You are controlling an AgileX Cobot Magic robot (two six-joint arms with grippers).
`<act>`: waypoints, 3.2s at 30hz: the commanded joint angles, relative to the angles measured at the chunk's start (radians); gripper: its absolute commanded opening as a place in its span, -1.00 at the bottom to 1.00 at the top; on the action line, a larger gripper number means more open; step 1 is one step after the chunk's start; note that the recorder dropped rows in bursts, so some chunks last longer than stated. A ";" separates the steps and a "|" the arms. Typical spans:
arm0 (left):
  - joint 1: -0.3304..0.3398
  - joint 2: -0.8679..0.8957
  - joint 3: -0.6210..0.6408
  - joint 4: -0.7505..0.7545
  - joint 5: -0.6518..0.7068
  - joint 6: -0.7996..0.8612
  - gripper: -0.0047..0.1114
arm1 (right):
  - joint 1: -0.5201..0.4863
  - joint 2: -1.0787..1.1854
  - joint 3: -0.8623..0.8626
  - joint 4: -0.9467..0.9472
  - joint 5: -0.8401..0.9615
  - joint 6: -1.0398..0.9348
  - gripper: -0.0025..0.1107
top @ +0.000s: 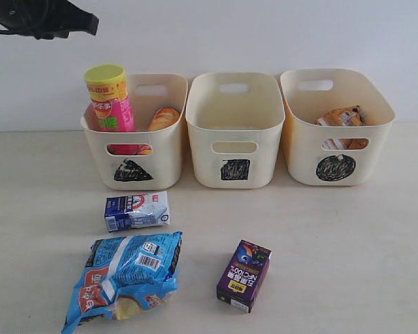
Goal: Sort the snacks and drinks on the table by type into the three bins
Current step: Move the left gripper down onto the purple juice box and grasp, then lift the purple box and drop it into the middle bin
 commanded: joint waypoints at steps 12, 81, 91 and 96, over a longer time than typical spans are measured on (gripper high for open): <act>-0.018 -0.202 0.076 -0.331 0.395 0.350 -0.85 | -0.005 -0.002 0.004 -0.008 0.011 -0.004 -0.96; -0.540 0.512 -0.177 -0.359 0.392 0.040 -0.85 | -0.005 -0.002 0.004 -0.008 0.017 -0.001 -0.96; -0.530 0.373 -0.300 -0.163 0.358 0.017 -0.85 | -0.005 -0.002 0.004 -0.008 0.017 -0.001 -0.96; -0.508 0.317 -0.304 -0.079 0.195 0.003 -0.85 | -0.005 -0.002 0.004 -0.008 0.017 0.002 -0.96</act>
